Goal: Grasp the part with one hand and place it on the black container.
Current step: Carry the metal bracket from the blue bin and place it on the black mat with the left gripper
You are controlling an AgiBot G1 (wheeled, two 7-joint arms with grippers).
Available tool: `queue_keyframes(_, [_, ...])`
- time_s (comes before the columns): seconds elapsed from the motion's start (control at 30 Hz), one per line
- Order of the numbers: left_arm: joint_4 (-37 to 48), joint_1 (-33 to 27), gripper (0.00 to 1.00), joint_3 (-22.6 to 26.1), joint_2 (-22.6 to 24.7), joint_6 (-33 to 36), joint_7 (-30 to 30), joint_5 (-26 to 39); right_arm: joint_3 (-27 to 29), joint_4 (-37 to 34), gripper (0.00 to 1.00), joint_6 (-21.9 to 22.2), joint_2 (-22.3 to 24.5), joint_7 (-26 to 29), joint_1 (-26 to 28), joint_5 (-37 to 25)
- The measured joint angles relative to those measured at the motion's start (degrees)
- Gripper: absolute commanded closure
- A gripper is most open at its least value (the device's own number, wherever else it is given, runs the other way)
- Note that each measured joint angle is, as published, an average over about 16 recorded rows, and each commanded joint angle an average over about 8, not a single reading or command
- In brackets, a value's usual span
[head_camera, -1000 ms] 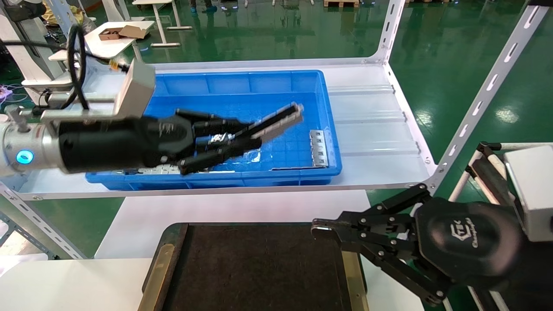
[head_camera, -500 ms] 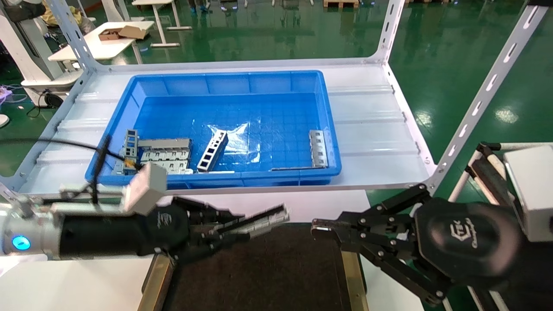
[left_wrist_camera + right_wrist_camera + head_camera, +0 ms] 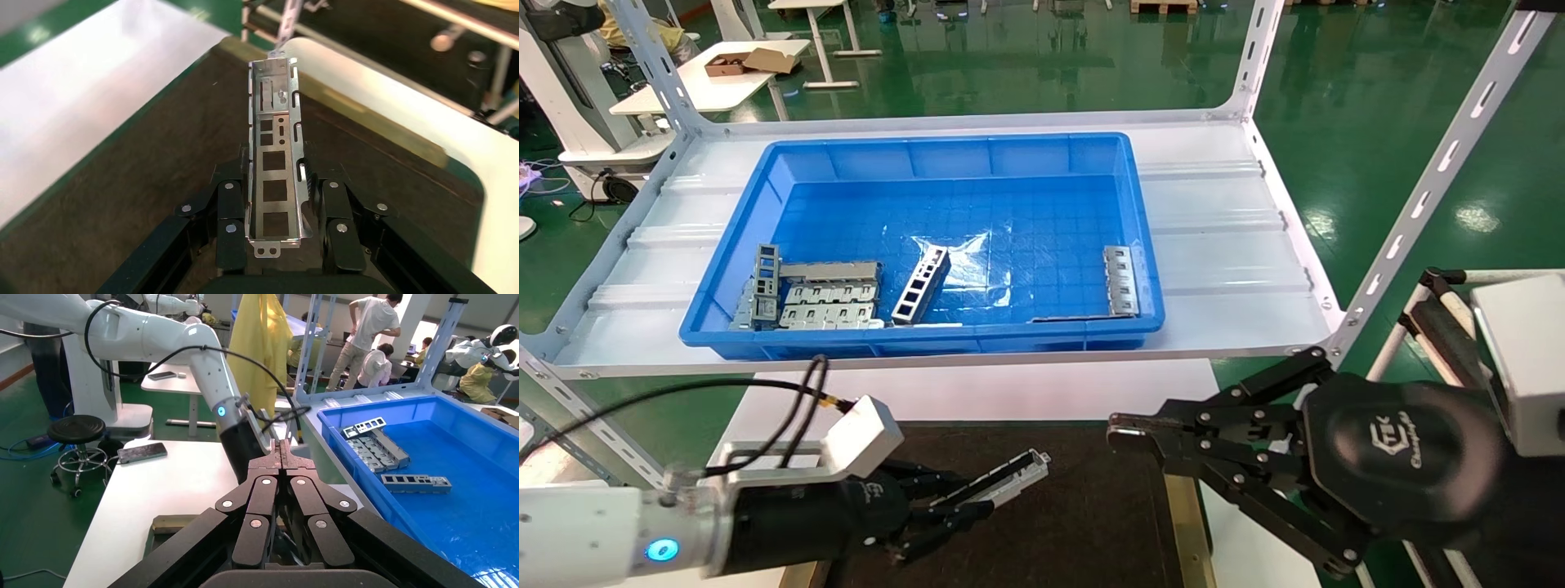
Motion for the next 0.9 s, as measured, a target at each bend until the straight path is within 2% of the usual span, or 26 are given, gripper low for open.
queue_keyframes(0.27, [-2.42, -0.12, 1.00, 4.33, 2.84, -8.00, -17.20, 12.49, -0.03, 0.00, 1.00, 0.01, 0.01, -0.01, 0.01, 0.02])
queue_keyframes(0.57, [-1.67, -0.90, 1.00, 7.77, 7.15, -12.10, -34.94, 26.13, -0.06, 0.00, 1.00, 0.03, 0.02, -0.03, 0.01, 0.04])
queue_keyframes(0.73, [-1.10, -0.79, 1.00, 8.73, 9.28, -13.28, -42.33, 31.91, -0.08, 0.00, 1.00, 0.03, 0.03, -0.04, 0.02, 0.05])
queue_keyframes(0.9, [-0.24, -0.42, 1.00, 9.24, 11.18, -14.37, -46.91, 35.94, -0.09, 0.00, 1.00, 0.04, 0.04, -0.05, 0.02, 0.06])
